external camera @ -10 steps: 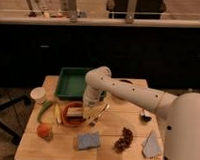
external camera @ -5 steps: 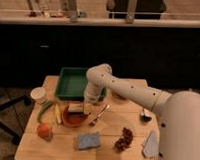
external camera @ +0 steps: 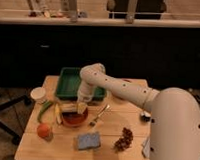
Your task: Wipe red bowl with eraser
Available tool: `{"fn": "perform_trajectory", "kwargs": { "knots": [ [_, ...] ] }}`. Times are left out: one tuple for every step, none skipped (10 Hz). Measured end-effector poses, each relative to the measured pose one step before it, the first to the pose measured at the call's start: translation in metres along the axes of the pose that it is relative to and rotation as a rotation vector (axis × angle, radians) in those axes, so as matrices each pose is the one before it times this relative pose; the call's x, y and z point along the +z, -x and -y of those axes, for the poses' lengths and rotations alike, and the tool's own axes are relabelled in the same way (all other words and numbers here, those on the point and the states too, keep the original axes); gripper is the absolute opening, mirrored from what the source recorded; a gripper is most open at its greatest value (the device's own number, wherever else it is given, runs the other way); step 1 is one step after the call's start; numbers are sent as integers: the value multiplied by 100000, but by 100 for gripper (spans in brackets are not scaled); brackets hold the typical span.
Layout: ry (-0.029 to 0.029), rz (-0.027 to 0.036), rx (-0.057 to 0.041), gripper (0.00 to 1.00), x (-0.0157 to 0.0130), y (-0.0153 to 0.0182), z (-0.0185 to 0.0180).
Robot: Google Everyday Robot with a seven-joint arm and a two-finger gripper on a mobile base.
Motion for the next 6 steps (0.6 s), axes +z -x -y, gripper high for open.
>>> {"fn": "perform_trajectory", "kwargs": {
  "knots": [
    [697,694,-1109,0,-136,367,-589],
    [610,430,-353,0,-117,160,-445],
    [907,413,9,0,-241,-30,-688],
    [906,265,442,0,-163,-200,-574],
    [894,185,735,0,-39,-225,-448],
    [790,160,1018,0,-64,-364,-276]
  ]
}}
